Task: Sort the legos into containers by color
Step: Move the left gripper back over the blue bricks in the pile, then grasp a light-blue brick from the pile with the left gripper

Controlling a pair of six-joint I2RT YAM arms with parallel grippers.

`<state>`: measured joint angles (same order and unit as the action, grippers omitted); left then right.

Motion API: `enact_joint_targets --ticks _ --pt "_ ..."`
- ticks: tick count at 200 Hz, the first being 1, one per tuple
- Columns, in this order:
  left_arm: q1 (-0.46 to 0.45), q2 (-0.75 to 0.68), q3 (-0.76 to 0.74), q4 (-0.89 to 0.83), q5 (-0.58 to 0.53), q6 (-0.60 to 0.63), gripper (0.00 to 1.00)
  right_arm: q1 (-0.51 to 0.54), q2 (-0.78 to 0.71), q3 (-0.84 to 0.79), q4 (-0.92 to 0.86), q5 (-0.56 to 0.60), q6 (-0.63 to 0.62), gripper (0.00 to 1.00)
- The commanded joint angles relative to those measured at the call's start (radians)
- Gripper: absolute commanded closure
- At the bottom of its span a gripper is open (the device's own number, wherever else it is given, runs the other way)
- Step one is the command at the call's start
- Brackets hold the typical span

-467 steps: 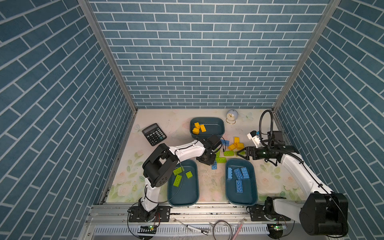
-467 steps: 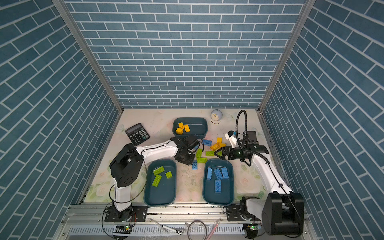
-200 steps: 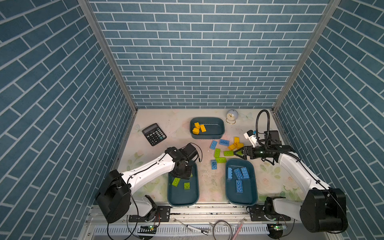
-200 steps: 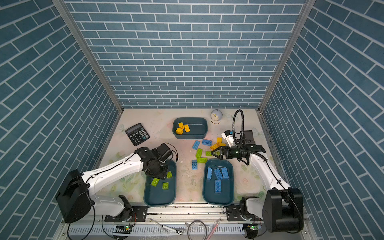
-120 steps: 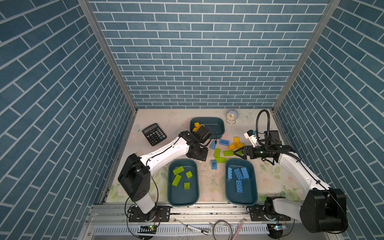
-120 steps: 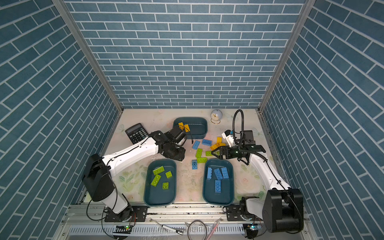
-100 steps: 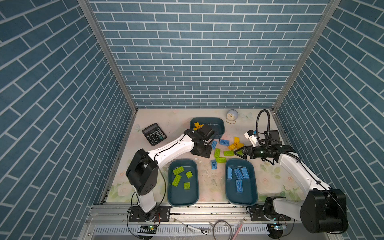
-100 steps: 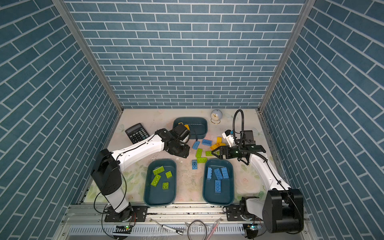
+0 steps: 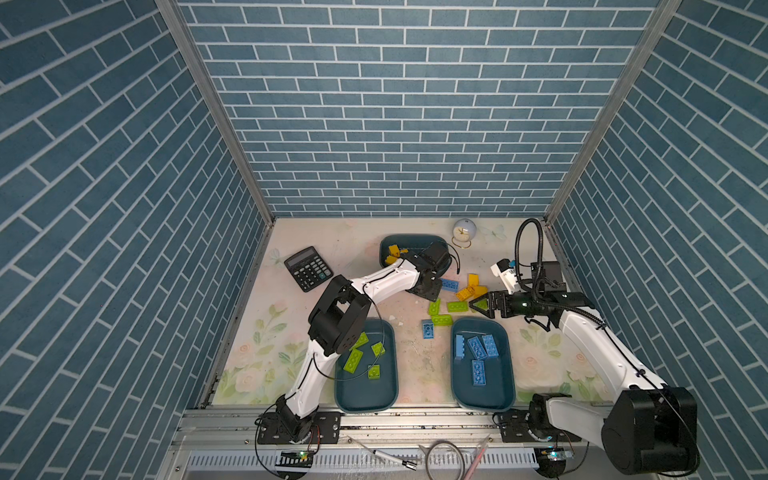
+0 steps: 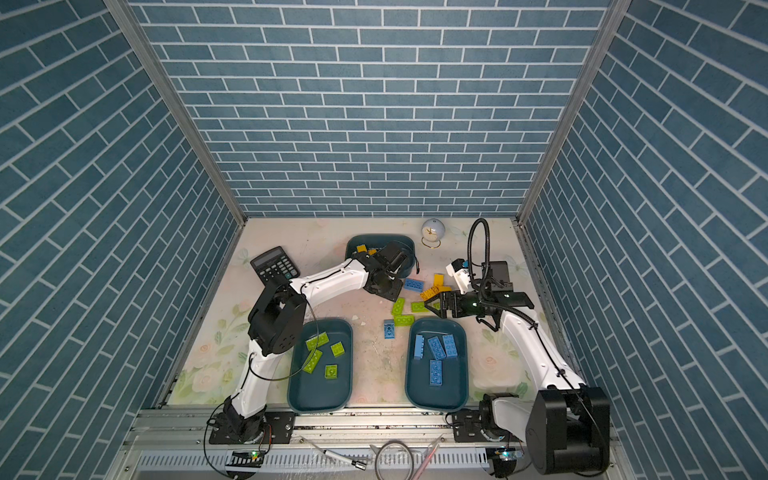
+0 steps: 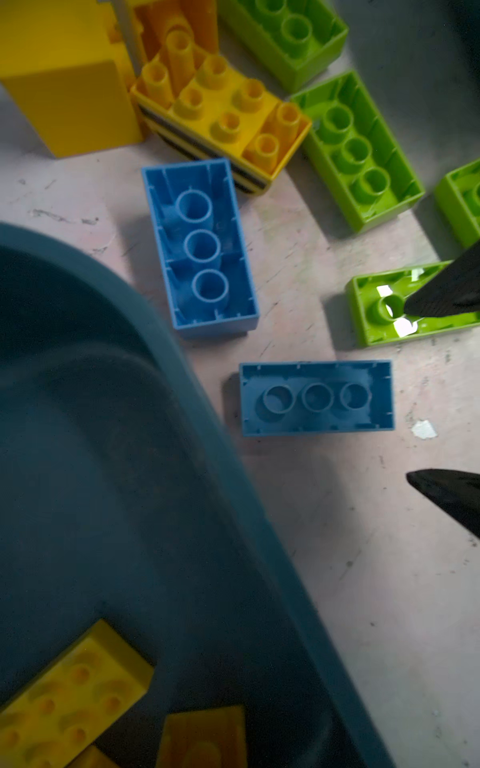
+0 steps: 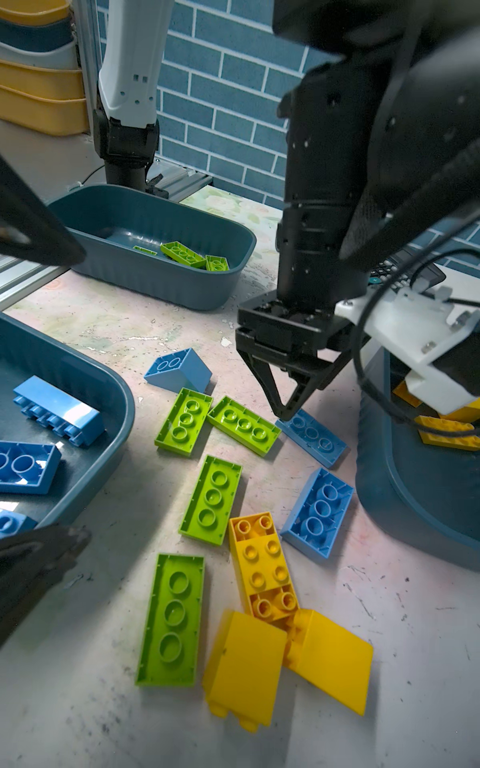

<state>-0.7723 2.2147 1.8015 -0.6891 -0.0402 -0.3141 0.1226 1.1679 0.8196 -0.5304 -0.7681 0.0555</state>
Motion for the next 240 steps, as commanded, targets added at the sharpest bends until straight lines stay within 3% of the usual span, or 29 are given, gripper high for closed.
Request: enact_joint_targets --ticks 1,118,146,183,240 --pt "0.011 0.042 0.064 0.013 -0.047 0.033 0.40 0.001 -0.022 -0.019 -0.006 0.013 0.003 0.03" --pt "0.018 0.184 0.172 -0.014 -0.048 0.068 0.45 -0.001 -0.016 0.003 -0.034 0.018 -0.002 0.03" --pt "0.016 0.190 0.158 -0.016 -0.042 0.069 0.56 -0.001 -0.013 0.003 -0.038 0.018 -0.002 0.03" --pt "0.015 0.168 0.127 -0.015 -0.019 0.069 0.73 -0.001 -0.014 0.004 -0.041 0.018 0.000 0.03" --pt "0.007 0.034 0.061 -0.041 0.012 0.047 0.73 -0.001 -0.016 -0.003 -0.039 0.021 0.002 0.03"
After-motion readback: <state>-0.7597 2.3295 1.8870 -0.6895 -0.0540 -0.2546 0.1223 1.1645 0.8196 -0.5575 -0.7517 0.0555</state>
